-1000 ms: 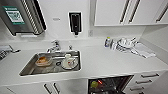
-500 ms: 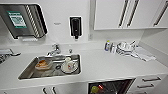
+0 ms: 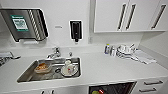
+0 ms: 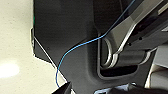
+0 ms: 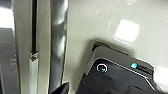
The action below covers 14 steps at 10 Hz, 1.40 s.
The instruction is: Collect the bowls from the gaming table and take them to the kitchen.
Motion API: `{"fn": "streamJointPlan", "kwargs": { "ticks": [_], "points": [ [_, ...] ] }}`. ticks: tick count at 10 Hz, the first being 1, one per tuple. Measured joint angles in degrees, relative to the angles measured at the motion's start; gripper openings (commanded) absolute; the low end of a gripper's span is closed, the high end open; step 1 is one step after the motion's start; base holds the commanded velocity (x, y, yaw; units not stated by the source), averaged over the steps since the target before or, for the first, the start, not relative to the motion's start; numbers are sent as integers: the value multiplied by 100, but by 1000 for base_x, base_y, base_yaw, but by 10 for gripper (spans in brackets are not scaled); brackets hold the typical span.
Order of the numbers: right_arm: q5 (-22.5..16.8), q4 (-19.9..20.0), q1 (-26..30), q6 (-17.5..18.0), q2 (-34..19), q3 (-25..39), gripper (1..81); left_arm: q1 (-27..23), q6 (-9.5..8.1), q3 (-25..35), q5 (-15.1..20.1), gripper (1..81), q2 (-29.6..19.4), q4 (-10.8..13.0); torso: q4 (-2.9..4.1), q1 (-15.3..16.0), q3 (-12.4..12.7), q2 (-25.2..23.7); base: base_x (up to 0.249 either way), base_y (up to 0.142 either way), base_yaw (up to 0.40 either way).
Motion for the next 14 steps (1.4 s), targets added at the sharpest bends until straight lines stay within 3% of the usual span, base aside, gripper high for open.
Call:
{"fn": "streamJointPlan", "kwargs": {
  "ticks": [5,8,10,12,14],
  "points": [
    [-482,-2,-146,-29,631,-1373,811,89,0,0,27,811,-2,-1,0,645,7,-1036,0,0,0],
    [-772,129,-245,-38,1274,-2046,811,94,2,2,140,811,-2,-1,0,767,9,-1273,0,0,0],
    [-1214,697,-216,-269,1318,-2219,811,94,0,2,179,811,-2,-1,0,763,11,-1270,0,0,0],
    [-1808,1869,-163,-661,1198,-2125,811,94,0,0,197,811,-2,-1,0,763,11,-1273,0,0,0],
    [-2660,3195,155,-1807,1025,-2089,811,94,0,2,234,811,6,-1,0,763,11,-1273,0,0,0]
  ]
}}
